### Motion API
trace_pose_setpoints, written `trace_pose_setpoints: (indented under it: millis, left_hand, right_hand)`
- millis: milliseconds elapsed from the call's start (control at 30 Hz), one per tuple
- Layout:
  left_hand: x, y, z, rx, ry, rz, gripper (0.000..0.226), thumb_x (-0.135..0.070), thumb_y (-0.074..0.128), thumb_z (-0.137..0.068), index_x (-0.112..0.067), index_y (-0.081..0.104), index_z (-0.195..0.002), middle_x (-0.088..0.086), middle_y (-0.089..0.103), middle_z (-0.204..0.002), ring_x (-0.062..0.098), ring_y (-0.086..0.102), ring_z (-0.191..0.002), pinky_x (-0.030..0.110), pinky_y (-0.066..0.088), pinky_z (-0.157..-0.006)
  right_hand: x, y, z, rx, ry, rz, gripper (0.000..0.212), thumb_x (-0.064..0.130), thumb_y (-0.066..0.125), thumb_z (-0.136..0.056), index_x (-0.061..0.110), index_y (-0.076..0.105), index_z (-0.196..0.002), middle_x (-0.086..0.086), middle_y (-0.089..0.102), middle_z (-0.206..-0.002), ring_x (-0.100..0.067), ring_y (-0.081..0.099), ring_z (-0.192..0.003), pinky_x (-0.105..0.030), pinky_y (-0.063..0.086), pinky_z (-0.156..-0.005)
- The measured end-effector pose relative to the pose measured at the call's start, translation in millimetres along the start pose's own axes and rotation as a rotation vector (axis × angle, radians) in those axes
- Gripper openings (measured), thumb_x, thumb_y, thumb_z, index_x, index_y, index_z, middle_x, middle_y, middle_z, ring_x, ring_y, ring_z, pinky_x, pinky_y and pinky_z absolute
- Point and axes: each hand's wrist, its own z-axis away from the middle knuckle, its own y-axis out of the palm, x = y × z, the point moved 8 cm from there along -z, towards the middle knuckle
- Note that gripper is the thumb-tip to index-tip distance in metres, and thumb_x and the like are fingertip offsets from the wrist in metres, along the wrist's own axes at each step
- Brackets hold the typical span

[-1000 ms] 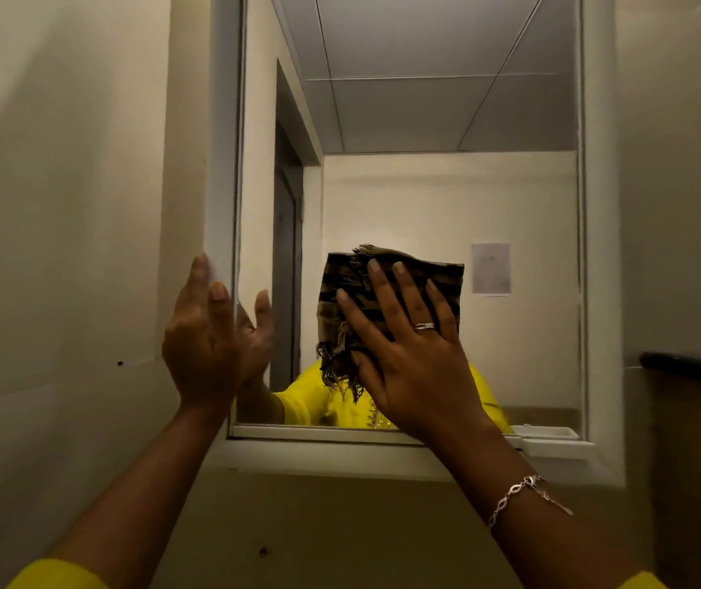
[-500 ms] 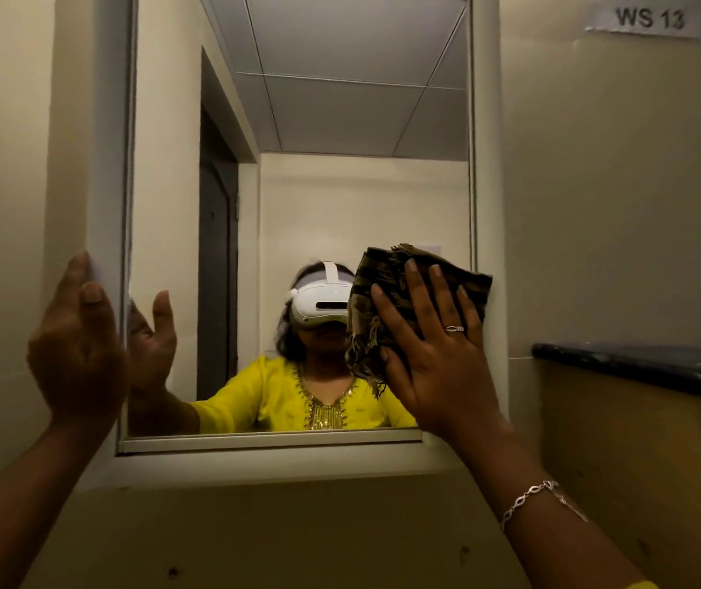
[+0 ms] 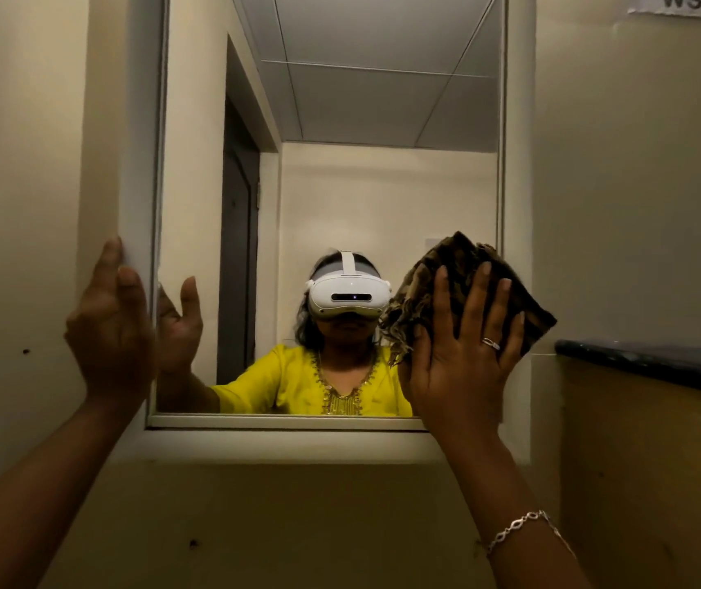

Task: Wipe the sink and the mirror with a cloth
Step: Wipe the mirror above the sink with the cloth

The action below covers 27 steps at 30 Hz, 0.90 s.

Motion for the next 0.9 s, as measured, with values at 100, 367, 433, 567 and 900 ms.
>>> trace_pose_setpoints:
  millis: [100,367,433,567,900]
  left_hand:
    - [-13,-3,0,0.012,-0.022,0.001,0.07,-0.05,0.017,-0.095,0.005,0.042,-0.13,0.028,0.05,-0.128,0.027,0.049,-0.112,0.032,0.037,-0.088]
    - [-8,-1,0,0.006,-0.046,0.071,0.089,-0.066,0.006,-0.087,0.003,0.043,-0.129,0.022,0.05,-0.13,0.015,0.044,-0.112,0.026,0.039,-0.089]
    - [-6,-2,-1,0.008,-0.043,0.077,0.088,-0.065,0.007,-0.087,0.003,0.044,-0.129,0.021,0.051,-0.13,0.015,0.045,-0.111,0.02,0.04,-0.088]
    - [3,1,0,0.021,-0.034,0.174,0.085,-0.065,0.009,-0.088,0.001,0.043,-0.131,0.007,0.045,-0.133,0.007,0.043,-0.119,-0.002,0.029,-0.092]
    - [19,7,-1,0.144,-0.255,0.523,0.096,-0.081,0.017,-0.075,-0.011,0.039,-0.137,0.005,0.042,-0.143,0.013,0.039,-0.13,0.045,0.031,-0.109]
  right_hand:
    - [6,1,5,-0.002,0.041,0.01,0.058,0.038,0.029,-0.092,0.021,0.02,-0.147,-0.019,0.016,-0.153,-0.034,0.008,-0.14,-0.048,0.007,-0.112]
    - [43,7,25,0.043,-0.018,-0.013,0.059,0.04,0.029,-0.092,0.018,0.022,-0.146,-0.02,0.013,-0.153,-0.037,0.007,-0.141,-0.05,0.004,-0.113]
    - [61,7,30,0.052,-0.049,-0.02,0.058,0.04,0.029,-0.092,0.019,0.024,-0.146,-0.019,0.014,-0.153,-0.038,0.009,-0.14,-0.051,0.005,-0.112]
    - [101,7,39,0.076,-0.132,-0.071,0.056,0.039,0.029,-0.092,0.021,0.025,-0.145,-0.017,0.013,-0.153,-0.037,0.01,-0.14,-0.051,0.007,-0.112]
    - [180,16,45,0.119,-0.314,-0.196,0.06,0.037,0.04,-0.089,0.024,0.024,-0.145,-0.015,0.014,-0.154,-0.034,0.009,-0.142,-0.051,0.01,-0.112]
